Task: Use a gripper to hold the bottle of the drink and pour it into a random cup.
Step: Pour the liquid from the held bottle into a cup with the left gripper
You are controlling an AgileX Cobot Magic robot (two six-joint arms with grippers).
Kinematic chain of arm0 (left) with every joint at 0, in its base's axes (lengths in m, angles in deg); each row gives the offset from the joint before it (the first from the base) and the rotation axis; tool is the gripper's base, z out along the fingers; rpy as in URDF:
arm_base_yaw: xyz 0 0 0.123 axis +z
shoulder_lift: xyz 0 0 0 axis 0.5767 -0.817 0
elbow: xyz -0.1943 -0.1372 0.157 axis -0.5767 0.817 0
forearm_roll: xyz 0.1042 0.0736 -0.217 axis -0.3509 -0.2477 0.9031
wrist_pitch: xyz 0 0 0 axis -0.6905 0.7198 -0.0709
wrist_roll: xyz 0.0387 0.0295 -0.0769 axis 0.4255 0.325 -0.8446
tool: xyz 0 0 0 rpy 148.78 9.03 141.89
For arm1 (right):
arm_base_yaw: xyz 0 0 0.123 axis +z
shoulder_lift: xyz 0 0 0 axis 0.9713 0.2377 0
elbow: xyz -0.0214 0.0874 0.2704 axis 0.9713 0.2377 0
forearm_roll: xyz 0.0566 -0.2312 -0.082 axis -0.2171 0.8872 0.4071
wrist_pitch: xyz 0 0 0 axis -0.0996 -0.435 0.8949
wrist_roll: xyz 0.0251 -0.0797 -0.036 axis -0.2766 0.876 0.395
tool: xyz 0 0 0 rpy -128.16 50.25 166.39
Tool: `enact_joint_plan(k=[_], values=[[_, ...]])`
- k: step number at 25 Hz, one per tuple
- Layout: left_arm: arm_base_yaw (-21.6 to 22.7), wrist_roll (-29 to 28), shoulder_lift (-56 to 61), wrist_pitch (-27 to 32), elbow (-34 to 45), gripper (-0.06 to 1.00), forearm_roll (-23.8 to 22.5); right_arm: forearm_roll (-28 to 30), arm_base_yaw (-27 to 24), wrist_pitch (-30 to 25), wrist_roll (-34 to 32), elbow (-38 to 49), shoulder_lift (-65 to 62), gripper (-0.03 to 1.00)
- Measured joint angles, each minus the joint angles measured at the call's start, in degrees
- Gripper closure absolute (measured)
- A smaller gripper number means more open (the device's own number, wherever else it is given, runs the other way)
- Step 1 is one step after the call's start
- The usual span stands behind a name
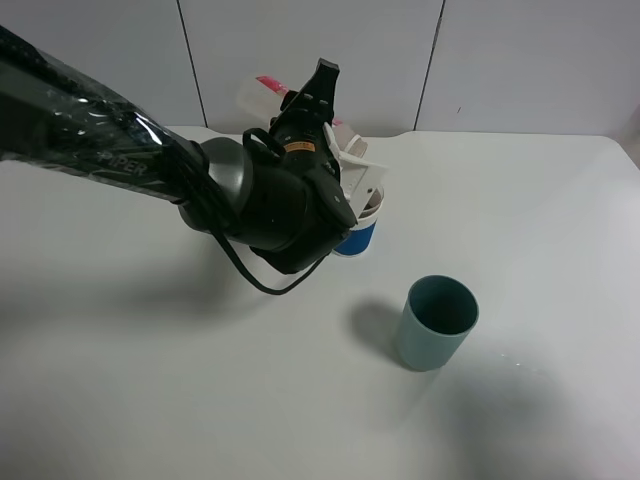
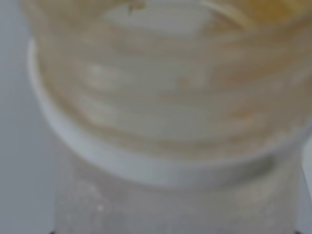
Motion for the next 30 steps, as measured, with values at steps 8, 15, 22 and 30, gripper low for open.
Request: enact_joint_plan(k=[8,15,22,30], values=[[0.00,0.37,0.00,0.00,0.00,0.58,0.00,0.00,0.00,0.00,0.00,0.00,0.00,0.33],[0.00,0.37,0.00,0.00,0.00,0.58,0.00,0.00,0.00,0.00,0.00,0.00,0.00,0.33],[0.00,-0.60,0.96,0.00,0.00,0.58,3.18,0.00,0.00,0.00,0.00,0.00,0.00,0.33],[0.00,-9.37,5.88,2.80,0.00,0.58,5.89,0.00,0.00,0.00,0.00,0.00,0.00,0.33]])
